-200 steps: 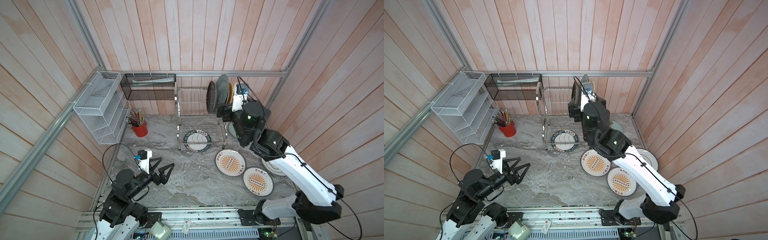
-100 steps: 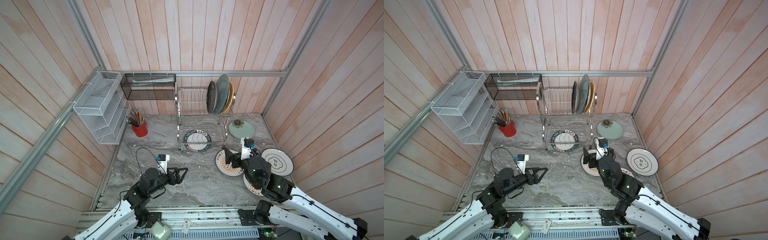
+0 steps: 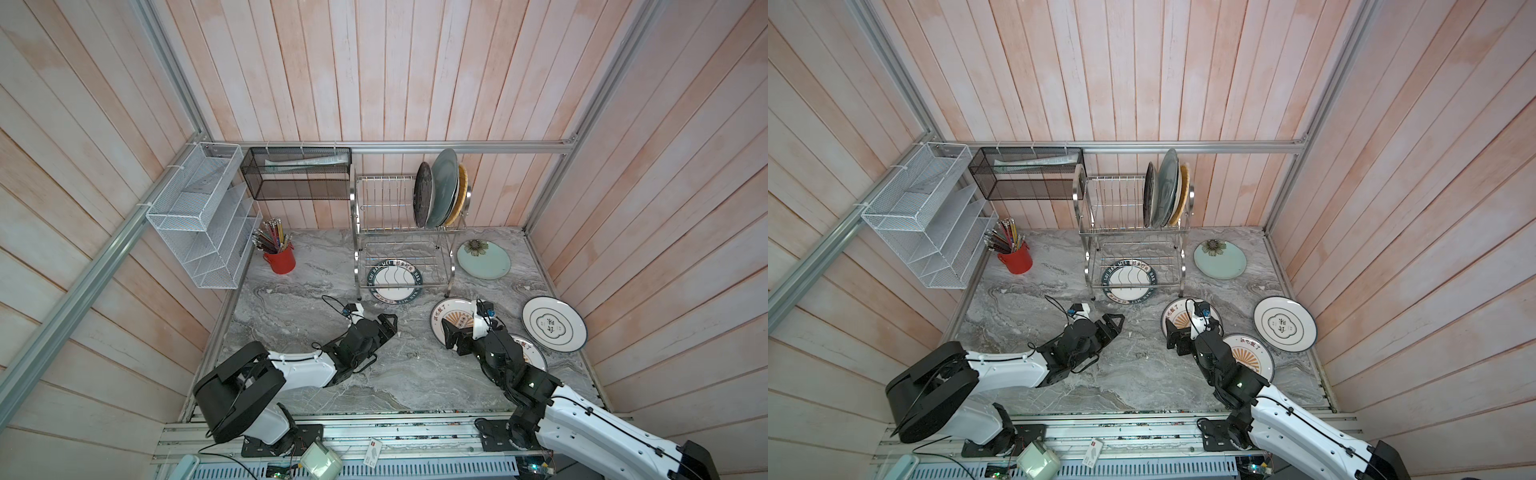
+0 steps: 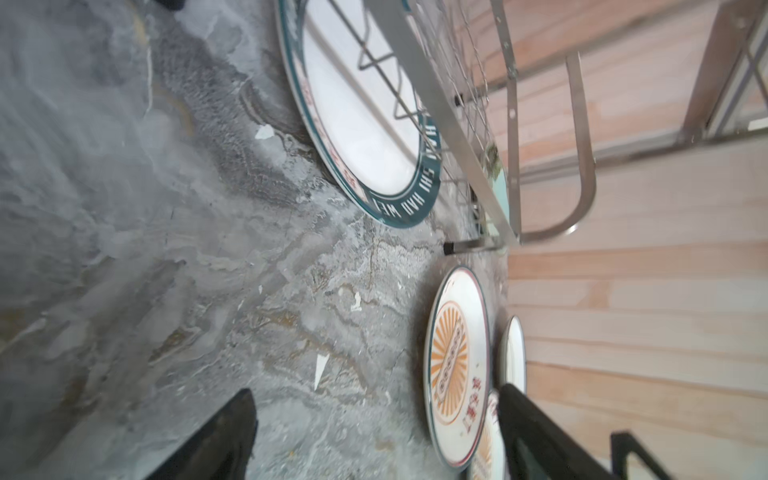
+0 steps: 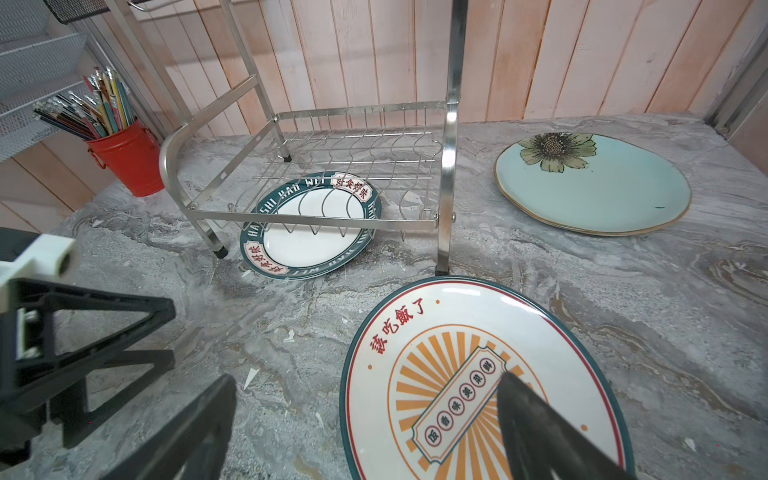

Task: Load the plates into the dish rack
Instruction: 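Move both grippers to the green-rimmed white plate nearest the rack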

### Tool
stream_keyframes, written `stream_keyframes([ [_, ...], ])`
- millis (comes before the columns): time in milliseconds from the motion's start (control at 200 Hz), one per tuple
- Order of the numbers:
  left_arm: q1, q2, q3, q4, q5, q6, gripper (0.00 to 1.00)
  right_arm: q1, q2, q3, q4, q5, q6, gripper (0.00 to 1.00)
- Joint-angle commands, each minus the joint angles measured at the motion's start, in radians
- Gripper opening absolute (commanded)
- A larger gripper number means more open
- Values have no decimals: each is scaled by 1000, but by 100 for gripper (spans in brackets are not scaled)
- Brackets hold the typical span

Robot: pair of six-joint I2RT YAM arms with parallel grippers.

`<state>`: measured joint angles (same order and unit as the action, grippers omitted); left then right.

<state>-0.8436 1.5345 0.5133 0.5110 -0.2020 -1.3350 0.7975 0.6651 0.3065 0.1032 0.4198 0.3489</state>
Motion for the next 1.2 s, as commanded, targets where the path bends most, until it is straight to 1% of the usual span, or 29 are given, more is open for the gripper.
stream_keyframes([
  [0, 29, 97, 46, 92, -28, -176, 81, -4, -24, -21, 81, -13, 25, 97],
  [135, 79, 234, 75, 250, 27, -217, 64, -4, -29, -40, 105, -31, 31, 97],
  [185, 95, 281, 91, 284, 39, -227, 62, -6, -21, -40, 108, -38, 30, 98],
  [305, 121, 365, 135, 345, 64, -224, 59, -6, -1, -40, 120, -46, 28, 98],
  [400, 137, 407, 160, 345, 62, -246, 59, -6, 17, -38, 127, -52, 27, 98],
  [545, 159, 445, 181, 340, 58, -289, 52, -6, 18, -37, 126, -51, 24, 98],
  [705, 173, 477, 219, 303, 54, -328, 49, -6, -2, -44, 125, -47, 28, 98],
  [860, 194, 534, 250, 316, 73, -369, 43, -6, 6, -44, 126, -52, 28, 98],
  [980, 200, 559, 274, 284, 70, -394, 42, -6, 6, -43, 124, -47, 27, 98],
  [1130, 206, 598, 301, 260, 68, -429, 36, -6, -7, -46, 120, -41, 28, 97],
  [1195, 209, 614, 311, 257, 70, -442, 32, -7, -10, -50, 121, -42, 28, 98],
])
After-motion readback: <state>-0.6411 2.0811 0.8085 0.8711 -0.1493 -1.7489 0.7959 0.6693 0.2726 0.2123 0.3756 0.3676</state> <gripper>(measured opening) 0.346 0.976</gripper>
